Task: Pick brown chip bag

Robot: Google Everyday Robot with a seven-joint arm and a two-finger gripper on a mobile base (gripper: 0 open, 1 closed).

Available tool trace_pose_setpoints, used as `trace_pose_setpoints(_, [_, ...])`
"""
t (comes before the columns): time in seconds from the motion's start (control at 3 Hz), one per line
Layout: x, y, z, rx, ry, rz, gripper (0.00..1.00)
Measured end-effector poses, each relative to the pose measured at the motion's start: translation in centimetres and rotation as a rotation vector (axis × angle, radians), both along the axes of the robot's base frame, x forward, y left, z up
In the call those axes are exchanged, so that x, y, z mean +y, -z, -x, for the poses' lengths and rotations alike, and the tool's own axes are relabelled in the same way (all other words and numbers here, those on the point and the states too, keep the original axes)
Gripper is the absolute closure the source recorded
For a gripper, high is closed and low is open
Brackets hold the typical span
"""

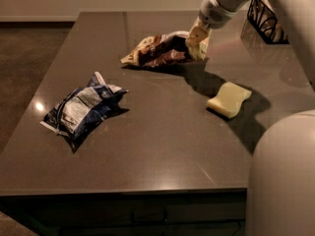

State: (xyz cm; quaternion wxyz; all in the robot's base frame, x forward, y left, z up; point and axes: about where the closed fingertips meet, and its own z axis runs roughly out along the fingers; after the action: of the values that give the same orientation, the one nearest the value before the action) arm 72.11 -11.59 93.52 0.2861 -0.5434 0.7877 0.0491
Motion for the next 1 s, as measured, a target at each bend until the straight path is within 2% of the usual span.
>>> trace_pose_setpoints(0.67, [0.5,-6.3,1.2,-0.109,-0.048,-0.055,1.0])
trace_pose_setpoints(1.0, [0.1,-11.2,2.3,-0.192,-0.074,-0.075,1.0])
